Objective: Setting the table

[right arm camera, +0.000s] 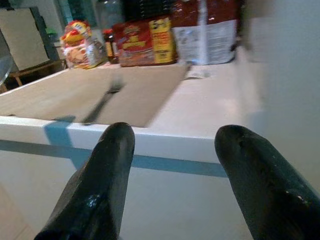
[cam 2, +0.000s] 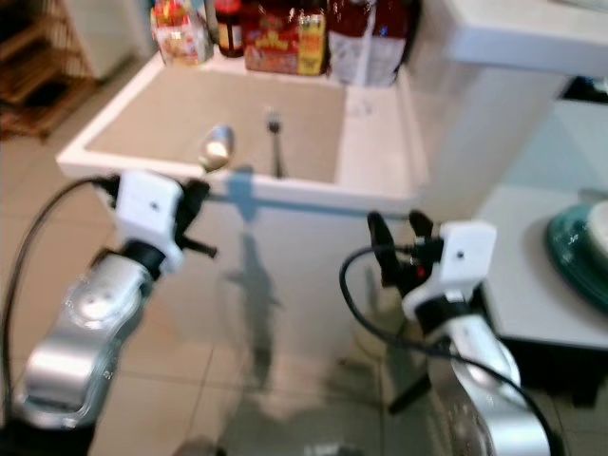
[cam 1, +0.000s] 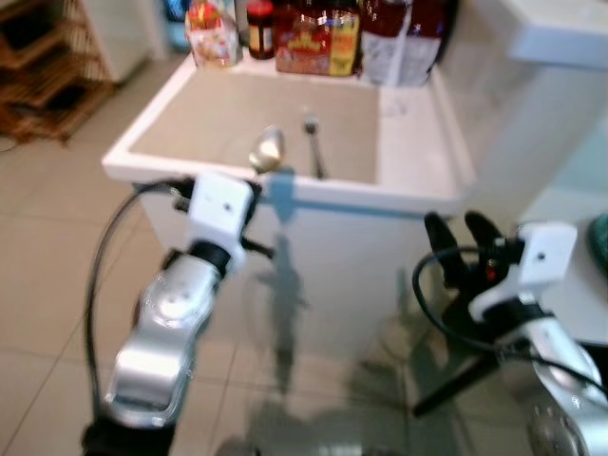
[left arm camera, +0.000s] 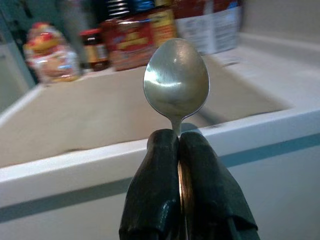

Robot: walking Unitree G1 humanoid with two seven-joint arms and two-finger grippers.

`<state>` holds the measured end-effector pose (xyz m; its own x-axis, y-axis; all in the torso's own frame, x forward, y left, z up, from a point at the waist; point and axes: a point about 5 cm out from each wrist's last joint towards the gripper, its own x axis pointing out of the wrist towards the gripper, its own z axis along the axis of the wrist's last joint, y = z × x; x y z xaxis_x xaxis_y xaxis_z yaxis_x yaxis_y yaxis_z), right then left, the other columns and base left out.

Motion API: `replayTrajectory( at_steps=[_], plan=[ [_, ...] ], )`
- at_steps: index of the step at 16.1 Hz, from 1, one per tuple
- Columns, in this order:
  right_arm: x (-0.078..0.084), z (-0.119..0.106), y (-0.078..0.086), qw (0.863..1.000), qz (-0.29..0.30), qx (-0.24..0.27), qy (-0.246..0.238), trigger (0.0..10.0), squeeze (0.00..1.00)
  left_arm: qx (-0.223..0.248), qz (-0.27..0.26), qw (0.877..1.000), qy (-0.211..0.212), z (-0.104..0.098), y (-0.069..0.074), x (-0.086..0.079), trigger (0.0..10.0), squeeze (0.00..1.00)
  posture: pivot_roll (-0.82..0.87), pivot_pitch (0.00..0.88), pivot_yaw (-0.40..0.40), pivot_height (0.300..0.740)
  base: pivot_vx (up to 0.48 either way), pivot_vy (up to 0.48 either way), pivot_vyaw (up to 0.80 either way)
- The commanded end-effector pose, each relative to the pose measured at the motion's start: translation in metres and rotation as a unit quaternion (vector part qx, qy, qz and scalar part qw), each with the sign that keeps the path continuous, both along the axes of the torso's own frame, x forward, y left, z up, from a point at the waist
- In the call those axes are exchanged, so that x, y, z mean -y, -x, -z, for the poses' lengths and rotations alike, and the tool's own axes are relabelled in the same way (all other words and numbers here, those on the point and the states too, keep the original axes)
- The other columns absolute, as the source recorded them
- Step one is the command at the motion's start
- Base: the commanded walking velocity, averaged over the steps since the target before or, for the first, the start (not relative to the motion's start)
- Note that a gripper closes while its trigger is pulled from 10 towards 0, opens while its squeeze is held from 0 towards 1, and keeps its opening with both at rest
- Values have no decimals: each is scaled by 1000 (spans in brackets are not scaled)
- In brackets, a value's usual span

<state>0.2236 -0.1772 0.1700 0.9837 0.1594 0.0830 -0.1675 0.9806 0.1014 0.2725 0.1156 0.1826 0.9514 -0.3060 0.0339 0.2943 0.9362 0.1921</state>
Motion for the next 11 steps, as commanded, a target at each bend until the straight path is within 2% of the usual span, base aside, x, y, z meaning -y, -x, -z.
replayTrajectory(
  at_steps=[1,4,6,8,11],
  plan=[
    [5,-5,1,1000,15,11,2,10000,0,13,10,1000,-6,-3,1,4,10000,0,13,33,-4,740,0,-480,0],
    [4,-5,2,1000,5,8,-2,10000,0,15,16,1000,-7,-1,2,6,10000,0,11,31,-6,740,0,-480,0],
    [4,-4,3,1000,-15,4,21,10000,0,15,23,1000,-13,0,5,7,10000,0,11,25,-10,740,0,-480,0],
    [5,-4,3,1000,-23,2,18,10000,0,14,28,999,-25,2,7,8,10000,0,15,20,-12,740,0,-480,0],
    [12,-7,1,998,-50,-1,35,10000,0,16,6,1000,-23,1,2,4,10000,0,22,29,-14,740,0,-480,0]
  ],
)
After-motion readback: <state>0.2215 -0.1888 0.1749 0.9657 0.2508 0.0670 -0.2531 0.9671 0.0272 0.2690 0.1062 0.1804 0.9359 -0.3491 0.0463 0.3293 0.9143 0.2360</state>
